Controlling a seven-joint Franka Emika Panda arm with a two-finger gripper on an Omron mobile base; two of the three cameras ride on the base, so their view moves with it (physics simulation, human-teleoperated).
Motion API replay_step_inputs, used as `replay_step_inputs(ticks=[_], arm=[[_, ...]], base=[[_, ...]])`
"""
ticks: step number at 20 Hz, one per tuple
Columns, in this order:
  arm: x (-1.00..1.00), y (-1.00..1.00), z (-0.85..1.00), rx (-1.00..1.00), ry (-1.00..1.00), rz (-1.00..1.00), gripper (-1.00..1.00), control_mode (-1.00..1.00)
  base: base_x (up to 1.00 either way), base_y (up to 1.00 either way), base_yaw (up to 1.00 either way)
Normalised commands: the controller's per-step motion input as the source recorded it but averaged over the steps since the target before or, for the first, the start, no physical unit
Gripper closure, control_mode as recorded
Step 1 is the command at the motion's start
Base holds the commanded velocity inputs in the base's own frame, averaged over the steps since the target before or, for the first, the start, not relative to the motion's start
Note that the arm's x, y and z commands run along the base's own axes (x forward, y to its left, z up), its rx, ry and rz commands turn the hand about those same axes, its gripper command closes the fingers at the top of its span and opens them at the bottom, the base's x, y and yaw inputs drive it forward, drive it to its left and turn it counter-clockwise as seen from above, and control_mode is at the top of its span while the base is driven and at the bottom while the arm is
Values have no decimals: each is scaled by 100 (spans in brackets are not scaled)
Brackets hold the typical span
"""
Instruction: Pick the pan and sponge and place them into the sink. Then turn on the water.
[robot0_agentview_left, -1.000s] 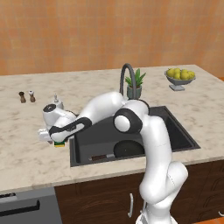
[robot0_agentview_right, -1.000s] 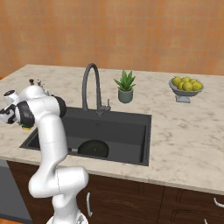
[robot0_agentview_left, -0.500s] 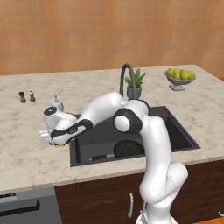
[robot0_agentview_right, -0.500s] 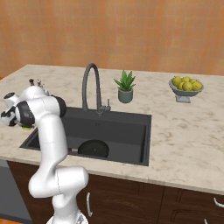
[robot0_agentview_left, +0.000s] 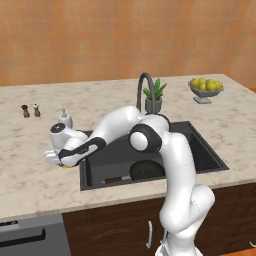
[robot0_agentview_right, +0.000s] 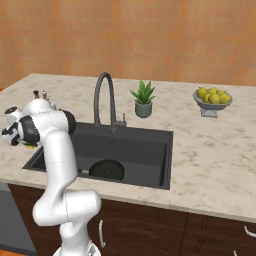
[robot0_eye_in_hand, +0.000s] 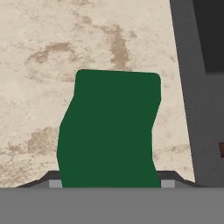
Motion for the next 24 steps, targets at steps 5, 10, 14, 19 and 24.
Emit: replay_step_inputs(ticks=[5, 10, 14, 19, 24], arm=[[-1, -32, 1, 0, -1, -1, 100, -100], [-13, -49, 13, 0, 0, -11, 100, -100], [-21, -85, 8, 2, 0, -12, 100, -100], [-26, -88, 0, 4, 0, -10, 100, -100], [-23, -74, -2, 3, 0, -13, 100, -100]], base=[[0, 0, 0], [0, 0, 0], [0, 0, 0], [0, 0, 0], [0, 0, 0]])
